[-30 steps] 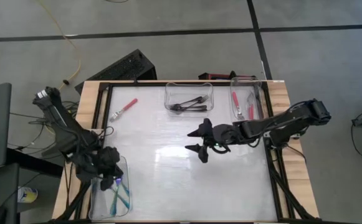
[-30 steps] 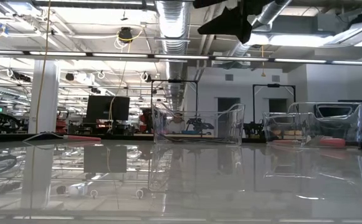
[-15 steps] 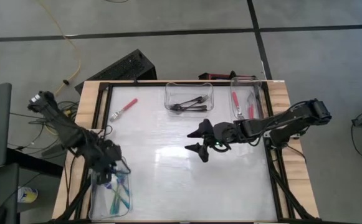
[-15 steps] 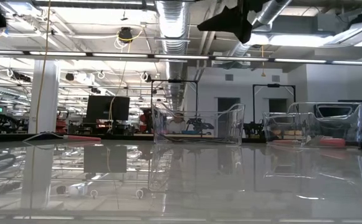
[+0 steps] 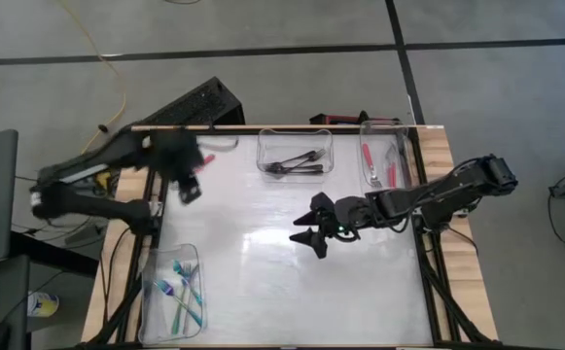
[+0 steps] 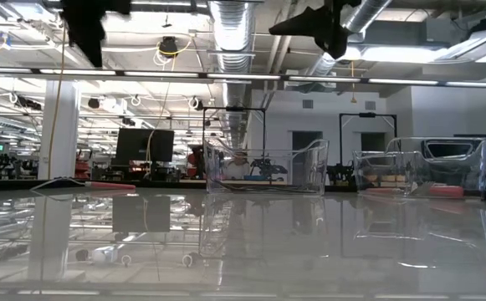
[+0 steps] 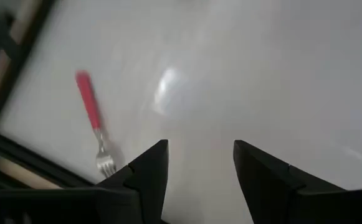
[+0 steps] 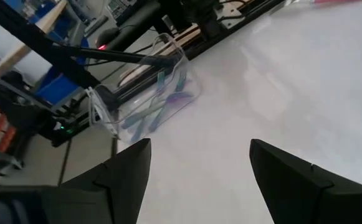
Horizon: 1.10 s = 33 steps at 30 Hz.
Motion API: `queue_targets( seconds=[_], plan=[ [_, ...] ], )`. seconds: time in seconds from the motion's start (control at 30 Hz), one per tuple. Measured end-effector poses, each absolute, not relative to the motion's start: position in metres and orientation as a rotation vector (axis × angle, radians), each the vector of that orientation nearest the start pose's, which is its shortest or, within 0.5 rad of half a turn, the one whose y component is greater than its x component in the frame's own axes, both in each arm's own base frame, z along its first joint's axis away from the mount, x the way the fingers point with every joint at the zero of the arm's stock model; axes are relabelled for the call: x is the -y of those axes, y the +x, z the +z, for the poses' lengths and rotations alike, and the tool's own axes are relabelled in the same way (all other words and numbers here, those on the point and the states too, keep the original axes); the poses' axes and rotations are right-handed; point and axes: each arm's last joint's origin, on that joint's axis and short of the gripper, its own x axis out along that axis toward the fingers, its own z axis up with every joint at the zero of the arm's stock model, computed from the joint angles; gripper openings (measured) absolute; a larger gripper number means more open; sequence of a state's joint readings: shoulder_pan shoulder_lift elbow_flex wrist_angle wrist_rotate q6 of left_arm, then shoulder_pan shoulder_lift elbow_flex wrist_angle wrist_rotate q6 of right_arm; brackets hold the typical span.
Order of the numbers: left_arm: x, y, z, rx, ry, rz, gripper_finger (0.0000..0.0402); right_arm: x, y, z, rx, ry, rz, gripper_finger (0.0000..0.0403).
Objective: Sort silverware by color (type)
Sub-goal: Put the pink fork into the top right transparent bin
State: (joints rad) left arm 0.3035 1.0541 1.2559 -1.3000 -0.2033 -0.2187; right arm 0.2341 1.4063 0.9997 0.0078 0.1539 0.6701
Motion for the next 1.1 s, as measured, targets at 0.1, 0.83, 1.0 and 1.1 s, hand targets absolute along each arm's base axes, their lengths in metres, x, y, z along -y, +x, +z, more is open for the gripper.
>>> queue_targets(
  seconds=[0.1, 0.83, 1.0, 1.1],
  plan=[
    [-0.109, 0.152, 0.318, -1.16, -0.366, 0.682, 0.0167, -0.073, 0.306, 0.285, -0.4, 0.628, -0.049, 0.0296],
    [-0.214, 0.137, 0.16, -1.787, -0.503, 0.714, 0.0167, -0.121, 0.291, 0.287, -0.389, 0.712, -0.009, 0.0296],
    [-0.214, 0.139, 0.148, -1.909, -0.428, 0.749, 0.0167, -0.121, 0.29, 0.287, -0.398, 0.725, -0.016, 0.0296],
    [-0.214, 0.14, 0.148, -1.913, -0.424, 0.75, 0.0162, -0.121, 0.29, 0.286, -0.407, 0.725, -0.02, 0.0296]
  ],
)
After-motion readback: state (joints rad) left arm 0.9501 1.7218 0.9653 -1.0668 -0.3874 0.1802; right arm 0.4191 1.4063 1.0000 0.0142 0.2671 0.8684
